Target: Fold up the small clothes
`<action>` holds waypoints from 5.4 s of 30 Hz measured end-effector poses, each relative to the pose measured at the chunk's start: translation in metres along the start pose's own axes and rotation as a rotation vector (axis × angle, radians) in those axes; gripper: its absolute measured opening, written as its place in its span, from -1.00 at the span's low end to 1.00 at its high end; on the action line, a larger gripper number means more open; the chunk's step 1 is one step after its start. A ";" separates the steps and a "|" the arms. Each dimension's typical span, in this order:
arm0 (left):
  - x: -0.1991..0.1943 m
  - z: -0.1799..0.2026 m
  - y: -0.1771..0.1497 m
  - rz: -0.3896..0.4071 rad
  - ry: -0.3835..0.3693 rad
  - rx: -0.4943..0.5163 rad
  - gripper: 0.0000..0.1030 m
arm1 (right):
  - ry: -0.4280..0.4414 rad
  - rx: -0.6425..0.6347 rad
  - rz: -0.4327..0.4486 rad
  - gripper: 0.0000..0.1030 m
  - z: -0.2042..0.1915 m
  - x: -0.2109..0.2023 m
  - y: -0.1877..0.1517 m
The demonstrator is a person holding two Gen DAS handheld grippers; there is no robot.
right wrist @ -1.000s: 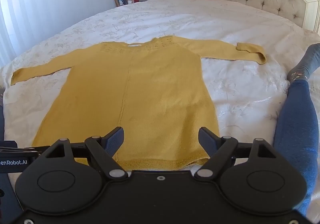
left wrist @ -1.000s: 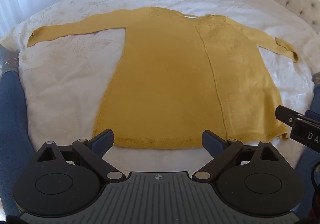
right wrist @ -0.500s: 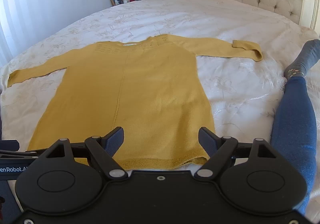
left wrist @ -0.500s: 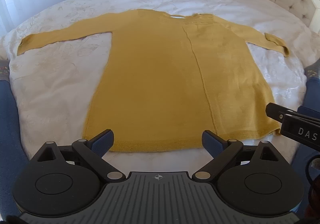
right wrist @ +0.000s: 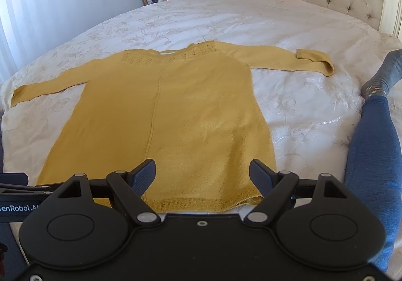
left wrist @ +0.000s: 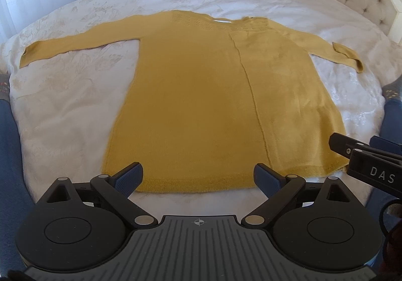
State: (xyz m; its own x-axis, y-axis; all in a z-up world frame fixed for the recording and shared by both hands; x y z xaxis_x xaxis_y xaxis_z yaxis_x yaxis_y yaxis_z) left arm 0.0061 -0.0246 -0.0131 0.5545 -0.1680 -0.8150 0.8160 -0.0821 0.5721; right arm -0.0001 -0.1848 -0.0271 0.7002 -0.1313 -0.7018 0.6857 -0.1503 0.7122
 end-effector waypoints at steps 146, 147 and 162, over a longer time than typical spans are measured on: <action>0.149 -0.206 0.174 0.202 -0.063 -0.174 0.39 | 0.083 -0.273 -0.045 -0.79 -0.194 0.246 0.164; 0.149 -0.208 0.174 0.203 -0.065 -0.180 0.39 | 0.093 -0.251 -0.028 -0.79 -0.193 0.242 0.170; 0.152 -0.225 0.176 0.197 -0.033 -0.226 0.39 | 0.267 -0.097 -0.027 -0.75 -0.245 0.264 0.209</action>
State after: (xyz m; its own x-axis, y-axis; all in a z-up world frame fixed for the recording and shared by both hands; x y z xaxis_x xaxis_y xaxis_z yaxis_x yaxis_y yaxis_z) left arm 0.2707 0.1560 -0.0572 0.7029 -0.1916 -0.6849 0.7112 0.1749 0.6809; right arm 0.3774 -0.0114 -0.0598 0.7005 0.1356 -0.7007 0.7114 -0.0546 0.7007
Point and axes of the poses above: each gripper's, at about its wrist camera, not at the fingertips, and x roughly the way its jaws point, z to its right, y to its top, the point moved 1 cm from there along x, roughly the way its jaws point, and after that the axes turned 5 degrees about -y, right-handed, at the moved point
